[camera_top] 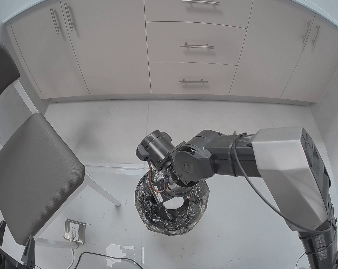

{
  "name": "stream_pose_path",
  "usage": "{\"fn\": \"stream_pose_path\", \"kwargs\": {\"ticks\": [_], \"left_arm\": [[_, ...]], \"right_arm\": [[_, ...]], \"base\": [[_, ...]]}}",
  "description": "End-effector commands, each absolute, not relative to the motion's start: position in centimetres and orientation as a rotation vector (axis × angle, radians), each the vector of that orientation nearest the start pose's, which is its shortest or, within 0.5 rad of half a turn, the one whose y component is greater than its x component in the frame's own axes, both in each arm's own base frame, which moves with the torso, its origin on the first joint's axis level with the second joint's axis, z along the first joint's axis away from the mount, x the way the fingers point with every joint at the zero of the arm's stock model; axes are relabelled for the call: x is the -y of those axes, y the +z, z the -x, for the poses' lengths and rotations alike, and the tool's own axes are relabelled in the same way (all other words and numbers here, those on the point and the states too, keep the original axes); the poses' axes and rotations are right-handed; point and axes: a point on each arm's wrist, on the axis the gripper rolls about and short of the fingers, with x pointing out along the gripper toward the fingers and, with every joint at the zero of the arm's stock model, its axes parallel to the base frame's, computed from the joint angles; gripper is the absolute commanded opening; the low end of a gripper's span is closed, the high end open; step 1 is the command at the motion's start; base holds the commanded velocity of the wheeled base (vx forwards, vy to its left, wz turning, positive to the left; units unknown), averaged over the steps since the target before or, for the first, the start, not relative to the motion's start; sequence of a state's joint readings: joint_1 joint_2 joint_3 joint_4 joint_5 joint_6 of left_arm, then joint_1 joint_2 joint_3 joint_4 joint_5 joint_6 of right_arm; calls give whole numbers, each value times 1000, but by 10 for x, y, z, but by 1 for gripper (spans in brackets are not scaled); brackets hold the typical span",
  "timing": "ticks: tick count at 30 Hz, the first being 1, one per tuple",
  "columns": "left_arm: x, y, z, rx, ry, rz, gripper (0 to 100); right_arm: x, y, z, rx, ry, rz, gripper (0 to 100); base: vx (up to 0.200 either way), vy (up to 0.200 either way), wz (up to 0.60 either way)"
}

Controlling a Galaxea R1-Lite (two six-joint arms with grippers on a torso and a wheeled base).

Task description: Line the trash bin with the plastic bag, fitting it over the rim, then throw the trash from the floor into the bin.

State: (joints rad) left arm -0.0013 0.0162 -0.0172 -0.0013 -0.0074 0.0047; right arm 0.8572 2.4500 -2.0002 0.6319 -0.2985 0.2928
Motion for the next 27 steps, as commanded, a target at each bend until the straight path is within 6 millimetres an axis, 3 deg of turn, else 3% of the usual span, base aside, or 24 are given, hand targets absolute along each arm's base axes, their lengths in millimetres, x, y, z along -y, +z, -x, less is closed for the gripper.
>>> {"fn": "stream_pose_path", "kwargs": {"ticks": [1,9,10,27], "left_arm": [[0,76,23,2,-8,-5,100],[0,76,23,2,-8,-5,100],[0,76,23,2,-8,-5,100],[0,76,23,2,-9,-5,100]], "right_arm": [[-350,93,-312,-969,357,334,0],[-350,94,-312,-968,357,334,0],[-350,94,-312,-968,356,332,100],[-352,93,-314,-950,361,317,100]], "base": [[0,0,0],[0,0,0],[0,0,0],[0,0,0]]}}
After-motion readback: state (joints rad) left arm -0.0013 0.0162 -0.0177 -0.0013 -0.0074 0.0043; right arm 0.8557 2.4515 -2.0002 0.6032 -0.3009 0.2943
